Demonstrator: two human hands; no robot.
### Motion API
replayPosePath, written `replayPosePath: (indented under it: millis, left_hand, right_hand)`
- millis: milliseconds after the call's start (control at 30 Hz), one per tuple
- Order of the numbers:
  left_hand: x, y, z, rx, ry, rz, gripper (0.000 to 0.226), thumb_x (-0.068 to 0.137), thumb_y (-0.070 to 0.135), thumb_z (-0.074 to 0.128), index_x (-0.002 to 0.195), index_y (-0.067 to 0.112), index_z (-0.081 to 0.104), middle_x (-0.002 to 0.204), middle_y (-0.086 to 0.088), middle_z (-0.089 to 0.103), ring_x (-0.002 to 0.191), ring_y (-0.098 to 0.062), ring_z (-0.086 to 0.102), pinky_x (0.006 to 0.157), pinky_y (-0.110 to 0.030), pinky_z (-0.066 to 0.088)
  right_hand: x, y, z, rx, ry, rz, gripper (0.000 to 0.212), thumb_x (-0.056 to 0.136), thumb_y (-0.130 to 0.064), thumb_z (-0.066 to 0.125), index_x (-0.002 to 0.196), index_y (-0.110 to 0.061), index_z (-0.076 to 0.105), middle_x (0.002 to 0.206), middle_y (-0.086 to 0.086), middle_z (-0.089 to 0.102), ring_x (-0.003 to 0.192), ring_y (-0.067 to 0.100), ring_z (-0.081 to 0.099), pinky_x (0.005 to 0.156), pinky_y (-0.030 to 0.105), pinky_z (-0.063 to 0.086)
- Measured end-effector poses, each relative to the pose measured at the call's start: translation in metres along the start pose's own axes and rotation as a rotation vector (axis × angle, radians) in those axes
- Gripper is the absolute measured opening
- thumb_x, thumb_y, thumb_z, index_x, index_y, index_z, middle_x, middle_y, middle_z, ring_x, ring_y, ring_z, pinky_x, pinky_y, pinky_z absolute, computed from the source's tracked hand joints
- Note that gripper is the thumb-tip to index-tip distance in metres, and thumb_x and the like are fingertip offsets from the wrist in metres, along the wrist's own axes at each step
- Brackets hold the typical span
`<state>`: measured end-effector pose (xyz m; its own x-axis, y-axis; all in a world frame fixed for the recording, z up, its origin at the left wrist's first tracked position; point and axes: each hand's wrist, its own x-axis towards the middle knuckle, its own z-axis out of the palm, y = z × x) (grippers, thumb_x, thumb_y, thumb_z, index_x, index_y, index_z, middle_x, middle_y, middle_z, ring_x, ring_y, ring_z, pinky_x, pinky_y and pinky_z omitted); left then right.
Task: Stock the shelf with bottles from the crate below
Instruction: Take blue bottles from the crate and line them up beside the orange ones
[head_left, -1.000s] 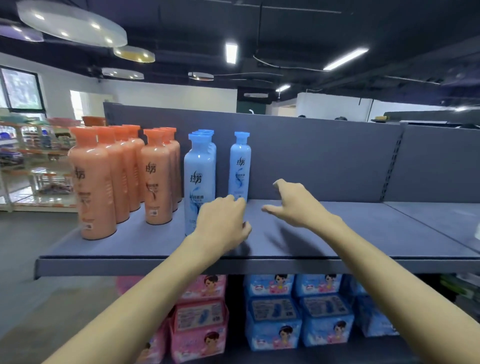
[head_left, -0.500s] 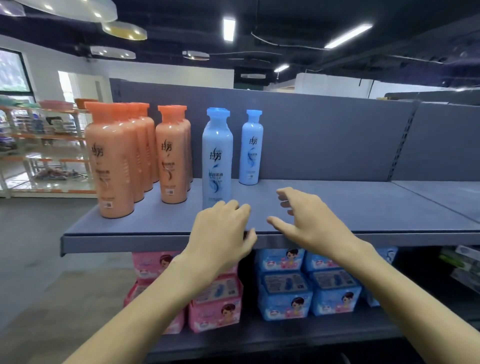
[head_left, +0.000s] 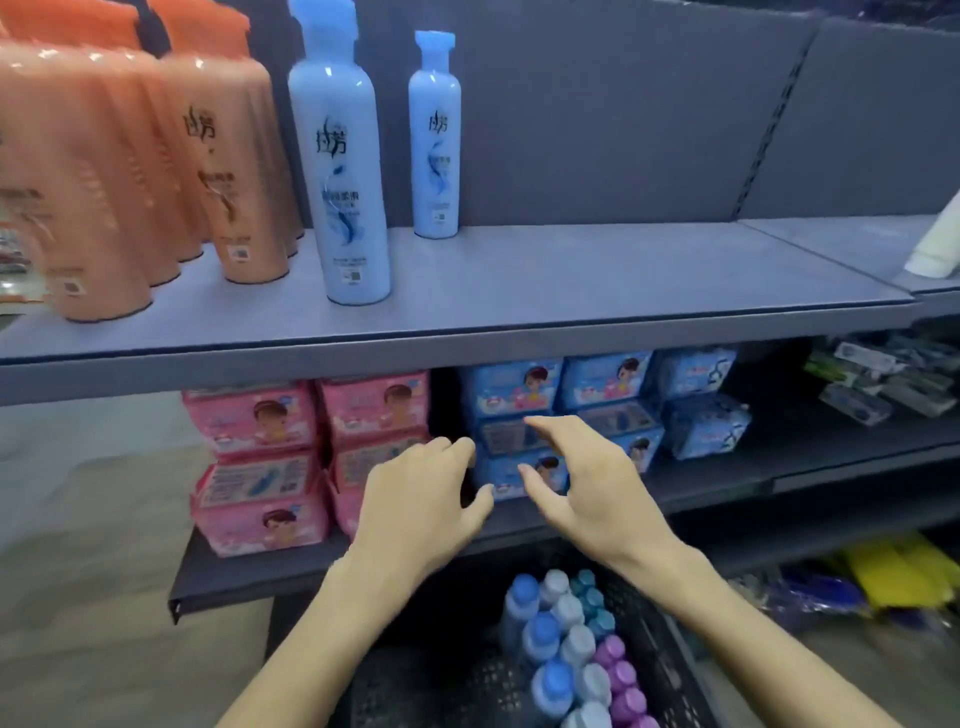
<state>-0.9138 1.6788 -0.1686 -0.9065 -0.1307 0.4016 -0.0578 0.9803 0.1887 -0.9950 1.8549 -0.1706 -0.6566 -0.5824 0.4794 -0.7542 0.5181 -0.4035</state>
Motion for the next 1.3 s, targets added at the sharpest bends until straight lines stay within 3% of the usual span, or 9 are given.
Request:
replayPosePath:
  millis: [133,333,567,667,767,1067,1300]
  left_hand:
    - [-0.023,0.010,0.060,0.009,-0.154,-0.018,0.026,0.085,0.046,0.052,0.093,0.022,0.053,0.083,0.004,0.058,0.081,-0.022,0.062,0.056,-0.033,0.036]
    - [-0.066,0.017,0.139,0.039,-0.404,-0.066,0.025,0.083,0.039,0.054,0.097,0.019,0.056,0.092,-0.002,0.063,0.090,-0.028,0.064,0.061,-0.034,0.042]
    - [-0.109,0.028,0.189,0.055,-0.602,-0.092,0.024,0.088,0.036,0.048,0.100,0.017,0.052,0.099,-0.002,0.061,0.095,-0.026,0.061,0.063,-0.034,0.036]
    - [-0.124,0.031,0.203,0.036,-0.673,-0.115,0.023,0.088,0.034,0.048,0.102,0.016,0.052,0.101,-0.004,0.062,0.096,-0.027,0.061,0.066,-0.034,0.041]
    - [-0.135,0.034,0.214,0.039,-0.737,-0.116,0.026,0.090,0.034,0.048,0.109,0.016,0.053,0.106,-0.005,0.061,0.099,-0.028,0.061,0.070,-0.035,0.044]
    - [-0.160,0.038,0.233,0.130,-0.834,-0.234,0.034,0.091,0.037,0.049,0.119,0.018,0.052,0.116,-0.006,0.064,0.105,-0.029,0.062,0.080,-0.036,0.047]
    - [-0.165,0.030,0.236,0.125,-0.835,-0.286,0.028,0.090,0.036,0.049,0.112,0.020,0.055,0.114,-0.003,0.064,0.103,-0.027,0.062,0.079,-0.035,0.047]
  right_hand:
    - [-0.033,0.032,0.030,-0.012,-0.112,0.119,0.048,0.091,-0.031,0.066,0.134,-0.012,0.056,0.127,-0.001,0.061,0.116,0.015,0.060,0.099,0.031,0.049]
    - [-0.083,0.070,0.067,-0.006,-0.326,0.319,0.048,0.091,-0.027,0.064,0.136,-0.011,0.054,0.128,0.005,0.060,0.114,0.023,0.060,0.099,0.037,0.047]
    - [-0.140,0.106,0.110,-0.025,-0.615,0.509,0.034,0.091,-0.026,0.057,0.124,-0.016,0.054,0.113,0.003,0.062,0.101,0.026,0.062,0.074,0.032,0.045]
    - [-0.162,0.119,0.137,-0.056,-0.748,0.575,0.046,0.092,-0.031,0.060,0.133,-0.012,0.051,0.123,0.008,0.062,0.109,0.027,0.061,0.080,0.033,0.047]
    - [-0.180,0.127,0.161,-0.092,-0.860,0.634,0.048,0.092,-0.034,0.063,0.131,-0.009,0.048,0.126,0.014,0.058,0.111,0.034,0.059,0.085,0.039,0.050]
    - [-0.193,0.135,0.203,-0.211,-0.911,0.629,0.062,0.093,-0.033,0.063,0.143,-0.011,0.035,0.123,0.014,0.061,0.111,0.036,0.061,0.085,0.040,0.048]
    - [-0.198,0.130,0.216,-0.295,-0.878,0.678,0.078,0.086,-0.031,0.071,0.149,-0.014,0.028,0.117,0.007,0.066,0.108,0.030,0.064,0.083,0.037,0.047]
